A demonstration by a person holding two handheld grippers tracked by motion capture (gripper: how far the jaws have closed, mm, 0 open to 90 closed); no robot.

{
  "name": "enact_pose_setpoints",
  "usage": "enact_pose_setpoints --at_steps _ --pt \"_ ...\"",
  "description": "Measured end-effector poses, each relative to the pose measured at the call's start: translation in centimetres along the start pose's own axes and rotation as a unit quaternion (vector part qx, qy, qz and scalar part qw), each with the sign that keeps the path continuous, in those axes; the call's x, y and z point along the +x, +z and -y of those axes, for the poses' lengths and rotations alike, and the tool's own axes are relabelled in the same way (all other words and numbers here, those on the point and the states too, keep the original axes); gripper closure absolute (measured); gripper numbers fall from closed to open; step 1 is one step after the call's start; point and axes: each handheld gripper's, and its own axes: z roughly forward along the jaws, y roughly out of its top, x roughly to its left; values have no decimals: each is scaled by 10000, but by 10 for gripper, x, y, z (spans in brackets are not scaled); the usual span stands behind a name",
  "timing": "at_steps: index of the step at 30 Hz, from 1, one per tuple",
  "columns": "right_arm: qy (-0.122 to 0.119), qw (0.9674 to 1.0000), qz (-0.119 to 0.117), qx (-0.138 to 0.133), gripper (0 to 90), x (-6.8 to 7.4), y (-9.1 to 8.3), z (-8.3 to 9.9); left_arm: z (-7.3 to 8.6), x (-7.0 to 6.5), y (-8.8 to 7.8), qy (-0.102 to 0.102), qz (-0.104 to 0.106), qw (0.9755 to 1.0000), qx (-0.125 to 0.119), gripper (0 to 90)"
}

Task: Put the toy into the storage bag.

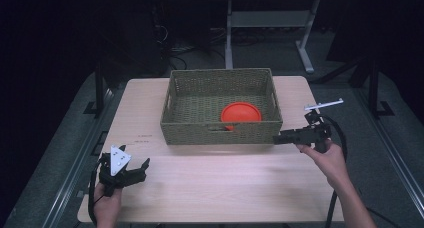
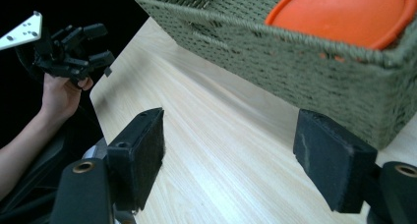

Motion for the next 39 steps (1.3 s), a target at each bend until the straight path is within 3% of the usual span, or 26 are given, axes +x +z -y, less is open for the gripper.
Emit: enact_pose_setpoints --at_steps 28,39 --pt "285 9996 18 17 270 -27 4 56 0 -2 2 0 17 10000 -40 128" --pt "276 9995 116 -44 268 -27 4 82 0 -2 3 24 20 10000 -15 128"
